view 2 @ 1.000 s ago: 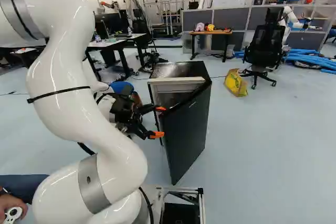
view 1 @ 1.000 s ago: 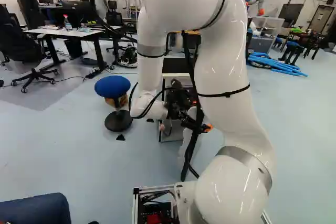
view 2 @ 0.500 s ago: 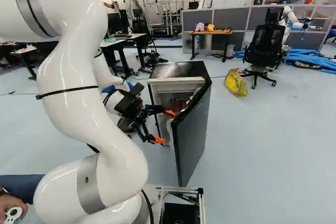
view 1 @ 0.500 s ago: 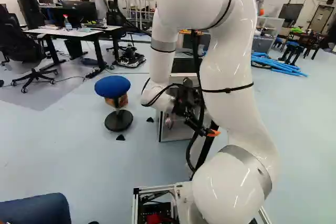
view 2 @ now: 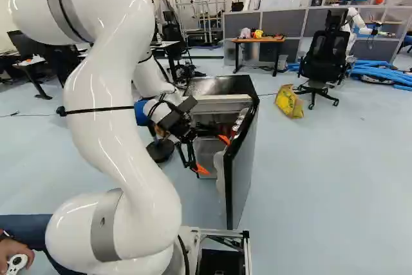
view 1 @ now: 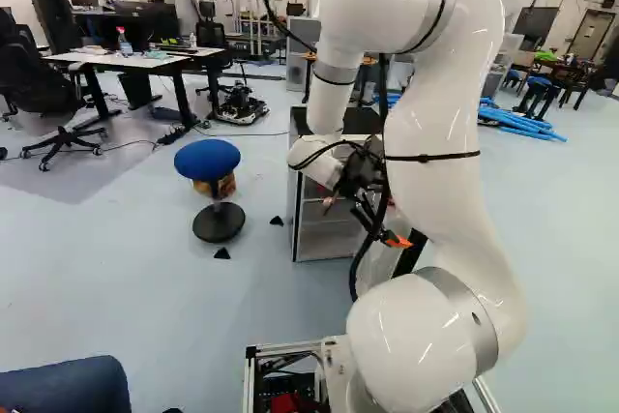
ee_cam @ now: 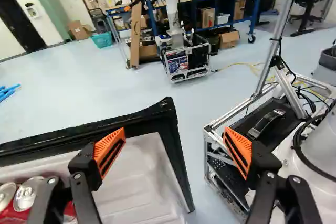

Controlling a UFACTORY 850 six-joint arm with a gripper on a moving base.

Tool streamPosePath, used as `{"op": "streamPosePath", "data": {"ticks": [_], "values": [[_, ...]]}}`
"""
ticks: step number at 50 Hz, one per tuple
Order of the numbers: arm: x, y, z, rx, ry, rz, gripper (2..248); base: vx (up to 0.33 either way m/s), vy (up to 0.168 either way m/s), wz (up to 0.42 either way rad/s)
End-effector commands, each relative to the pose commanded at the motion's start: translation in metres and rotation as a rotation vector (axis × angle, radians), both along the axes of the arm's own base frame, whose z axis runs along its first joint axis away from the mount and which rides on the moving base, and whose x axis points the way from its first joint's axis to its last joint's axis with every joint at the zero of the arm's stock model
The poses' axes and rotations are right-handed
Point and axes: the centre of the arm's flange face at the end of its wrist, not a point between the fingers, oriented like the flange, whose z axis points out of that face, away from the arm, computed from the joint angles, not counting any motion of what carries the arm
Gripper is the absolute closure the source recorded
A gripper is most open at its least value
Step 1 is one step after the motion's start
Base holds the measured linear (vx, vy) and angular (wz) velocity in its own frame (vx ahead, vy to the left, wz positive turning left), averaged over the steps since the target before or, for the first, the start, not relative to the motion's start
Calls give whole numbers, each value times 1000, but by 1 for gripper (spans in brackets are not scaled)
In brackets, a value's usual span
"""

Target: Grab a drink from the fridge

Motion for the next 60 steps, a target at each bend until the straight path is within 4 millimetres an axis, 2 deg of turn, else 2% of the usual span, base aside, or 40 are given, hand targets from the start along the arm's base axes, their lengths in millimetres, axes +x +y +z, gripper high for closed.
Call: {"op": "streamPosePath", "data": {"ticks": [24, 60], "values": [[48, -75, 13, 37, -129, -183, 3, 0, 0, 0], [99, -178, 30, 42, -285, -373, 3, 0, 0, 0]]}}
